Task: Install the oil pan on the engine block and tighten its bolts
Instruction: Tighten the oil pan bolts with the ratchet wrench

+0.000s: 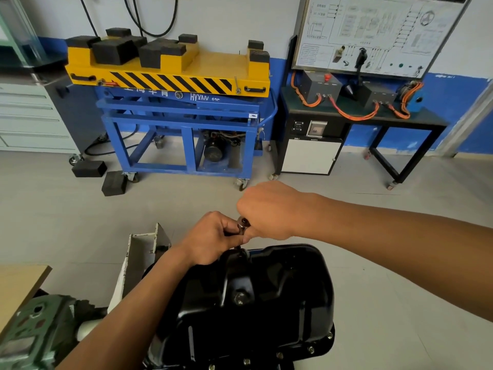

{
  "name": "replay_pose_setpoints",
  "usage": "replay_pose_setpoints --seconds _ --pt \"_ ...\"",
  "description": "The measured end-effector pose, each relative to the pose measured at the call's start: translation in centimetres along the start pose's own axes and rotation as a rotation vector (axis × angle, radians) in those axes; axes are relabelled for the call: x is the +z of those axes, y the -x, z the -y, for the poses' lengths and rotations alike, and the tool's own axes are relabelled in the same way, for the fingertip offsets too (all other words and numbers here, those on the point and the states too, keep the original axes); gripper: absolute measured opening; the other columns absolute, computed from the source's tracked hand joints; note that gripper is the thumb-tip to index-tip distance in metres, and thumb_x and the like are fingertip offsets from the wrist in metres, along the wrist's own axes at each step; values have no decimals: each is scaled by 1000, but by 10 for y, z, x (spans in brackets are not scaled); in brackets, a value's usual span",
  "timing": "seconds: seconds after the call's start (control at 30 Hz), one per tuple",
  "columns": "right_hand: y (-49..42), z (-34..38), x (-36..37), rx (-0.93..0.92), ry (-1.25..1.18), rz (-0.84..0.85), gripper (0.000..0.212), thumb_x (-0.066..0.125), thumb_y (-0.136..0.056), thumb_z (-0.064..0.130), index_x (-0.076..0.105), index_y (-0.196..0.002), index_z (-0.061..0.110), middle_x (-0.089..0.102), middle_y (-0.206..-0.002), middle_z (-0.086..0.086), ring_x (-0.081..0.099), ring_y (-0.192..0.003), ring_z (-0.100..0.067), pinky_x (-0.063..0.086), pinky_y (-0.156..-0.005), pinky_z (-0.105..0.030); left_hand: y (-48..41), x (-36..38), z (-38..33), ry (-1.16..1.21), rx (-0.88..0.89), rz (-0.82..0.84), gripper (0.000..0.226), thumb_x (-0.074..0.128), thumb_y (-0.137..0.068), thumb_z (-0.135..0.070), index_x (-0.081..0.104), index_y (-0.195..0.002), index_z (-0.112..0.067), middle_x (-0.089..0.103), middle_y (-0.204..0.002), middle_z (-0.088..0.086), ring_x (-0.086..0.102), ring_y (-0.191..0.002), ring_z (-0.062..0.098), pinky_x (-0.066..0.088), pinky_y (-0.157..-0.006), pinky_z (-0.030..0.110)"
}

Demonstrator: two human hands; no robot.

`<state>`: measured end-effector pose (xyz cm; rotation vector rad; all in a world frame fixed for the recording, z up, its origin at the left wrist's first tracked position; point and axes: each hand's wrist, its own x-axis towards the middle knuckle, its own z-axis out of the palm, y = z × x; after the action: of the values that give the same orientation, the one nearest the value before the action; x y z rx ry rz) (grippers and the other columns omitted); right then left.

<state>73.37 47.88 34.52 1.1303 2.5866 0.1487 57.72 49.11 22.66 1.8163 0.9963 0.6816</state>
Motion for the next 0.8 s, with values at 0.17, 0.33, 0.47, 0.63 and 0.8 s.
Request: replay_pose_setpoints --seconds 0.17,0.33,0.47,0.63,0.8 --pt "-10 3 3 -71 213 -63 18 54 -86 -3 62 -79 12 57 -77 -4 60 -70 -28 47 -63 -34 1 1 0 -15 -28 -26 16 73 -89 -1 77 -74 -4 69 -63 -16 57 -62 -10 44 -65 14" --pt "-11 -5 4 -73 184 -27 18 56 -84 -1 63 -82 16 53 -70 0 56 -70 -26 42 -64 -36 1 0 -3 0 -26 -41 11 72 -89 -2 76 -80 4 76 -82 2 67 -77 -1 54 -82 23" --pt "-9 -10 3 -78 120 -27 14 57 -88 7 60 -80 17 53 -68 0 51 -65 -25 54 -74 -43 0 1 -2 -21 -22 -63 15 73 -89 -4 74 -86 11 77 -88 12 69 -80 -3 54 -83 20" --pt "-8 -7 5 -71 141 -54 12 57 -91 11 58 -84 20 44 -65 3 48 -63 -25 52 -75 -42 0 1 -1 -42 -23 -94 6 77 -86 -8 79 -82 -3 76 -77 -2 66 -71 4 55 -78 27" --pt "-6 -5 7 -20 113 -91 21 65 -93 27 53 -77 20 36 -60 5 36 -52 -15 29 -49 -27 0 0 0 -54 -9 -96 19 77 -87 -12 74 -80 5 73 -77 19 61 -67 21 54 -75 43"
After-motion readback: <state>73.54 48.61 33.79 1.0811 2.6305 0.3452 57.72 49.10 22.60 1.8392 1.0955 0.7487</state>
